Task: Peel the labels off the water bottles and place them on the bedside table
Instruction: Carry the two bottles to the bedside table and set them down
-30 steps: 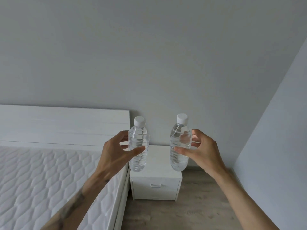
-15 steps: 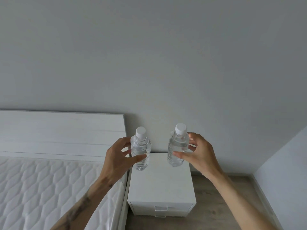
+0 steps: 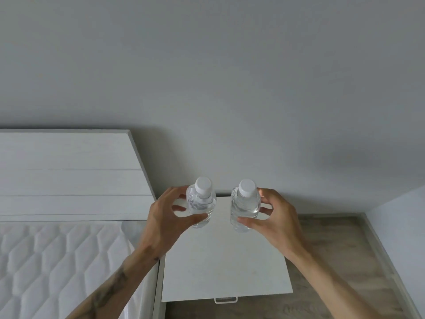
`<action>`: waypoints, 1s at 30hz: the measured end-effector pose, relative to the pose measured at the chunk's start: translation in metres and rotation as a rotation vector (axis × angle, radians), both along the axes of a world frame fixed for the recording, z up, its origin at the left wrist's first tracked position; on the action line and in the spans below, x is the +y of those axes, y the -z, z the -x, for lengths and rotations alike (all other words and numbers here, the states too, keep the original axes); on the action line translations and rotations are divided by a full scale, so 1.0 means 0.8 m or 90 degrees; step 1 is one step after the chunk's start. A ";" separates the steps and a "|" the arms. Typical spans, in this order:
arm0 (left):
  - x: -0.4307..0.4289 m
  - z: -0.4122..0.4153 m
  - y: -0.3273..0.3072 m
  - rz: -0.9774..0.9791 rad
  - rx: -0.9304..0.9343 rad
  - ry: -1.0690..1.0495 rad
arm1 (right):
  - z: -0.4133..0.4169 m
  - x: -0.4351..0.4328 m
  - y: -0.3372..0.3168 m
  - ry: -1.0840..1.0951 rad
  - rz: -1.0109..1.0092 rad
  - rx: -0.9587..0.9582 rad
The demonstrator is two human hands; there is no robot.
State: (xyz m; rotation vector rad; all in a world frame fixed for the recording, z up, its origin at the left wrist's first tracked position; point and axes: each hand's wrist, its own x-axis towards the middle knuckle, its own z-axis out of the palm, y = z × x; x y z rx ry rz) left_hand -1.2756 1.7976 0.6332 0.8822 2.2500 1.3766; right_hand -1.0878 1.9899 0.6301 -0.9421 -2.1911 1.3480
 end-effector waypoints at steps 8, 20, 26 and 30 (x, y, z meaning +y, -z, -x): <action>0.029 0.051 0.226 0.000 -0.043 -0.025 | 0.047 0.043 0.216 -0.016 0.056 -0.016; 0.065 0.092 0.375 0.014 -0.052 0.001 | 0.104 0.097 0.363 -0.088 0.048 -0.031; 0.102 0.111 0.391 0.006 -0.035 0.019 | 0.125 0.118 0.388 -0.100 0.057 -0.018; 0.115 0.120 0.389 0.013 -0.048 0.041 | 0.133 0.127 0.394 -0.110 0.079 -0.002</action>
